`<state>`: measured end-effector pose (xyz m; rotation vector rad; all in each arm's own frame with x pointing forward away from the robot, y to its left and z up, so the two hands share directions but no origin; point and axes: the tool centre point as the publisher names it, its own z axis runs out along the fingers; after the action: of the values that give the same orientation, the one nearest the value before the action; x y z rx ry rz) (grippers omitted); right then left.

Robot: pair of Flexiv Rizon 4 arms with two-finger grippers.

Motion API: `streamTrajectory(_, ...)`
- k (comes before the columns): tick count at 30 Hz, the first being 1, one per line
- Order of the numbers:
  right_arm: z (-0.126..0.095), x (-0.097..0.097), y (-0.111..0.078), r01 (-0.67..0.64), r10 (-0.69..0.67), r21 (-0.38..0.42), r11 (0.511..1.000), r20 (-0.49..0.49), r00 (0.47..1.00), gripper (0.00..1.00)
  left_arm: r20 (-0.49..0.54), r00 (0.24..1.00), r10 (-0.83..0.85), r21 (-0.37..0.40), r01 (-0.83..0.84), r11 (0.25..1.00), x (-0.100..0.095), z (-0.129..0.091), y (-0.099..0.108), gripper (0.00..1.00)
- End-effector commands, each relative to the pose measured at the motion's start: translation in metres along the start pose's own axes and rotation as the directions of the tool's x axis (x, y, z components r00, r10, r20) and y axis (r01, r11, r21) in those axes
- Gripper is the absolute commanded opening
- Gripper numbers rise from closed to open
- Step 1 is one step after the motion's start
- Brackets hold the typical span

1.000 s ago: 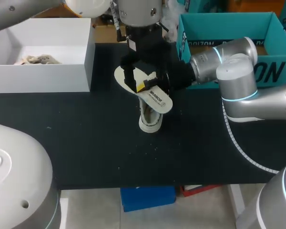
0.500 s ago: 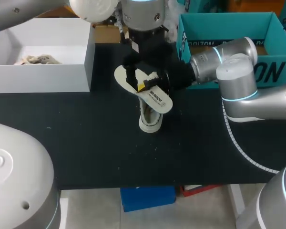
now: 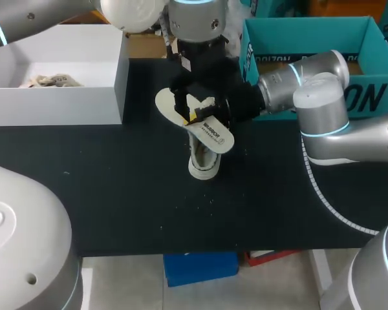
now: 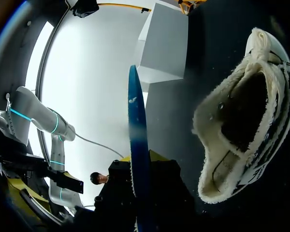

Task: Take the shoe out of the shoebox, open the shoe tongue, remove and reinsert the insole, then place the shoe into the shoebox

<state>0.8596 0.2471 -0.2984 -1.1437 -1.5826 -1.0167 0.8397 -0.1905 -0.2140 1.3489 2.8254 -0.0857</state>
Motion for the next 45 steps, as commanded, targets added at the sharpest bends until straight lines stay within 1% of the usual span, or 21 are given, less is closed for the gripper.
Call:
streamTrajectory(1,0.001,0.000,-0.001,0.000,0.000,-0.002,1.000,0.001,1.000,0.00,-0.002,1.000,-0.001,-0.005,0.001,1.000,0.006,-0.004,0.011,1.00)
streamTrajectory(17,0.001,0.000,-0.001,0.000,0.000,-0.002,1.000,0.001,1.000,0.00,0.004,1.000,-0.025,-0.027,0.025,0.999,0.029,-0.013,0.044,1.00)
streamTrajectory(27,0.001,0.000,-0.001,0.000,0.000,-0.002,1.000,0.001,1.000,0.00,0.000,1.000,-0.030,-0.035,0.030,0.999,0.042,-0.009,0.068,1.00)
streamTrajectory(33,0.001,0.000,-0.001,0.000,0.000,-0.002,1.000,0.001,1.000,0.00,0.004,1.000,-0.020,-0.039,0.020,0.999,0.049,-0.007,0.088,1.00)
streamTrajectory(35,0.001,0.000,-0.001,0.000,0.000,-0.002,1.000,0.001,1.000,0.00,0.004,1.000,-0.011,-0.028,0.011,1.000,0.050,-0.006,0.096,1.00)
streamTrajectory(37,0.001,0.000,-0.001,0.000,0.000,-0.002,1.000,0.001,1.000,0.00,-0.006,1.000,-0.006,-0.040,0.006,0.999,0.049,-0.006,0.103,1.00)
streamTrajectory(45,0.001,0.000,-0.001,0.000,0.000,-0.002,1.000,0.001,1.000,0.00,0.011,1.000,-0.003,-0.059,0.003,0.998,0.047,-0.009,0.132,1.00)
